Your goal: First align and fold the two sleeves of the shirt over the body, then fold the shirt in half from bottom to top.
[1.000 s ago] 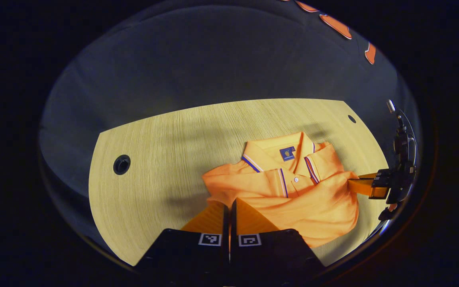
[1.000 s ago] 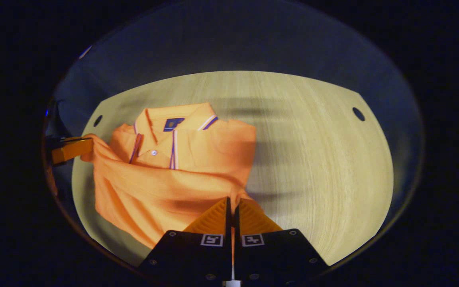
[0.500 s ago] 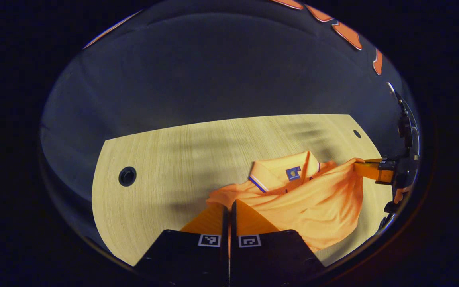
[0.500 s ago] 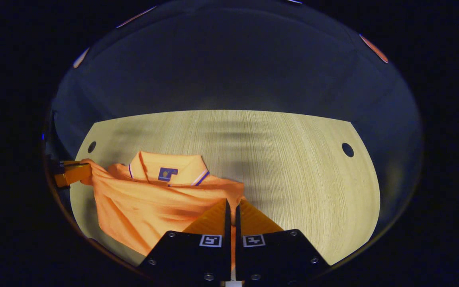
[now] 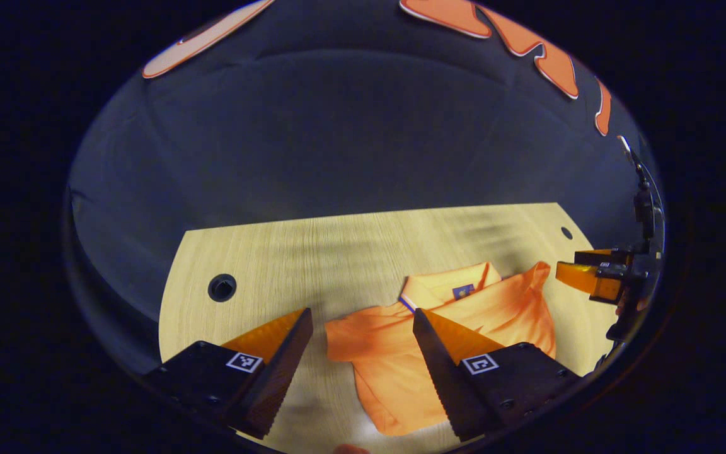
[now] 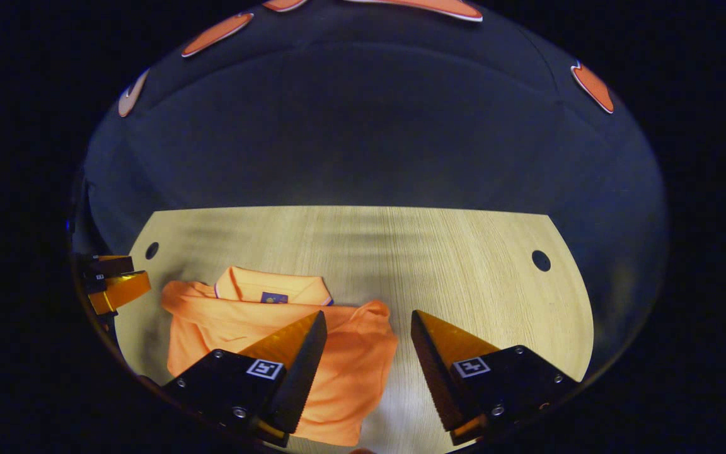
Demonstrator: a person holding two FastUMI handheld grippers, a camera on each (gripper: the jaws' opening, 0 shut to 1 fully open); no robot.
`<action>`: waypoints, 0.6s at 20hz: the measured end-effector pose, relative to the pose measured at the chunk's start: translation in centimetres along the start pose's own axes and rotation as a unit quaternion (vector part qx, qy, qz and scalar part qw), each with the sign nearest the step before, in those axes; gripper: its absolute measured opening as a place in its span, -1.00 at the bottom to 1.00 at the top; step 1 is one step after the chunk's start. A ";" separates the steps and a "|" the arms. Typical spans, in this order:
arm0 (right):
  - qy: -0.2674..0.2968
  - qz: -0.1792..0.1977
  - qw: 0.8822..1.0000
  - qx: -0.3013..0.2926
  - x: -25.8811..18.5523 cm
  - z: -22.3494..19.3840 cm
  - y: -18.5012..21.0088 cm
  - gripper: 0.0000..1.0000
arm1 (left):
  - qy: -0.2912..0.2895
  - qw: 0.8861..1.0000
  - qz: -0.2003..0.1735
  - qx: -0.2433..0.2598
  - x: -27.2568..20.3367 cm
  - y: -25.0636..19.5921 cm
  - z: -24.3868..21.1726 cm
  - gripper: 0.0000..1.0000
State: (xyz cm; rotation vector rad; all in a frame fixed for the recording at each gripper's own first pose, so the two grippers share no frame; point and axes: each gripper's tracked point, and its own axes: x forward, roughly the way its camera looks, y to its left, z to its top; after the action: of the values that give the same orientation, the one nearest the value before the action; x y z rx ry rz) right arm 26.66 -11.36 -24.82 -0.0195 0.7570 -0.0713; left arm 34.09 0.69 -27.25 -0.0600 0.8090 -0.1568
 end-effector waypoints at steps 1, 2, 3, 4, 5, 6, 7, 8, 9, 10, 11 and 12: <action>-0.008 0.011 1.000 -0.004 -1.1 -0.2 0.5 0.70 | -0.013 1.000 0.001 0.000 -0.9 0.0 0.4 0.97; -0.017 0.016 1.000 -0.010 -2.2 -0.4 0.7 0.71 | -0.024 1.000 -0.001 0.001 -1.9 -0.4 0.7 0.97; -0.027 0.018 0.999 -0.015 -3.4 -0.4 0.8 0.72 | -0.034 0.999 -0.001 0.005 -3.5 -0.8 0.8 0.97; -0.038 0.020 0.999 -0.020 -4.6 -0.3 1.0 0.72 | -0.045 0.999 0.003 0.013 -4.7 -1.2 0.9 0.97; -0.053 0.023 0.998 -0.023 -5.5 -0.3 1.4 0.72 | -0.057 0.998 0.008 0.018 -5.7 -1.8 0.7 0.97; -0.065 0.023 0.997 -0.025 -6.8 -0.2 1.5 0.71 | -0.069 0.997 0.011 0.018 -7.0 -2.5 0.6 0.97; -0.078 0.025 0.996 -0.023 -8.2 -0.1 1.6 0.72 | -0.078 0.997 0.009 0.014 -8.7 -3.1 0.3 0.97; -0.091 0.026 0.995 -0.021 -9.6 0.0 1.4 0.72 | -0.089 0.996 0.008 0.007 -10.4 -3.6 0.2 0.97; -0.105 0.027 0.994 -0.021 -11.0 0.0 1.4 0.72 | -0.103 0.995 0.006 0.003 -12.0 -4.3 0.2 0.97; -0.120 0.029 0.992 -0.022 -12.5 0.0 1.3 0.72 | -0.118 0.993 0.010 0.000 -13.6 -4.8 0.2 0.97; -0.136 0.030 0.990 -0.025 -13.9 0.0 1.4 0.72 | -0.138 0.990 0.012 0.001 -15.0 -4.9 0.2 0.97; -0.152 0.031 0.988 -0.029 -15.4 0.1 1.4 0.73 | -0.158 0.987 0.013 0.001 -16.8 -5.2 0.0 0.97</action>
State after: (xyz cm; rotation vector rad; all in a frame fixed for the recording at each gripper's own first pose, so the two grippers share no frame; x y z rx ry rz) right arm 15.68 -8.89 -14.30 -0.0601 0.4547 0.0139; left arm 22.10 -1.72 -14.64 -0.0710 0.4929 -0.1187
